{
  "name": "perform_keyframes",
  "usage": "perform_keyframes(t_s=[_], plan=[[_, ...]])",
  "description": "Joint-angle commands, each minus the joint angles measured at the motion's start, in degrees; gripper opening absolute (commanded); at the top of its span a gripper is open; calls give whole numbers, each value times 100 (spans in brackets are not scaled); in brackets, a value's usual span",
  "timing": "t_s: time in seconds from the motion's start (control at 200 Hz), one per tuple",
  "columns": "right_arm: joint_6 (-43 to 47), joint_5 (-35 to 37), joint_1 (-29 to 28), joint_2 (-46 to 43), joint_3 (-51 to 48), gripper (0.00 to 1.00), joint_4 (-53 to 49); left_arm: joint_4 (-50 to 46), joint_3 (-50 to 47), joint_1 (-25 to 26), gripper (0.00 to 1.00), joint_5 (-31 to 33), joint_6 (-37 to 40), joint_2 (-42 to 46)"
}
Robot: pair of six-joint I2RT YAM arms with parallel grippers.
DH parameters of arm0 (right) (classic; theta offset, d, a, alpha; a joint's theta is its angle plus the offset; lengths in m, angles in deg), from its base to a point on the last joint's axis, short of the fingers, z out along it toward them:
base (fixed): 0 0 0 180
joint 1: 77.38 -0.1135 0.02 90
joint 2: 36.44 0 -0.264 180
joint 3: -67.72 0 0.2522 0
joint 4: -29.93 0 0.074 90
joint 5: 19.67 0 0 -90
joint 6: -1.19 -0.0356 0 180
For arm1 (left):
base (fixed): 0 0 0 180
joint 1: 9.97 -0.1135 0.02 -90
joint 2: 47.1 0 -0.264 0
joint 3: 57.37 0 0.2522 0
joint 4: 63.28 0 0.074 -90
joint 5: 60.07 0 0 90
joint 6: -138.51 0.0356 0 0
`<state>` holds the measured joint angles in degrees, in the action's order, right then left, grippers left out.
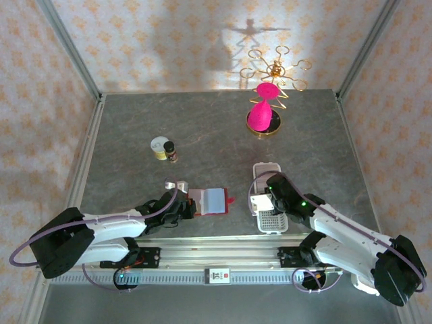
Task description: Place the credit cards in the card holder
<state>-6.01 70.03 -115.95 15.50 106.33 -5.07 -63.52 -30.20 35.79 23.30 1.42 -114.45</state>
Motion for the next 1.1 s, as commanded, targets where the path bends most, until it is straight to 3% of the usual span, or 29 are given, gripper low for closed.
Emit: perform_keyframes(t_s=[0.0,0.601,0.766,0.931,1.096], plan=[[-80,1,20,-94,82,15,-92,-59,-94,26,2,26,-90,66],[-97,143,25,-106,126,14,-45,-16,-136,22,1,13,-116,83],[-131,118,25,-105,33,30,25,6,-144,23,1,9,-125,90],[-140,126,24,-80,-64,36,166,41,-163,26,1,-9,-134,86],[-124,166,25,-11,-143,53,270,42,-166,35,1,-7,-125,113]])
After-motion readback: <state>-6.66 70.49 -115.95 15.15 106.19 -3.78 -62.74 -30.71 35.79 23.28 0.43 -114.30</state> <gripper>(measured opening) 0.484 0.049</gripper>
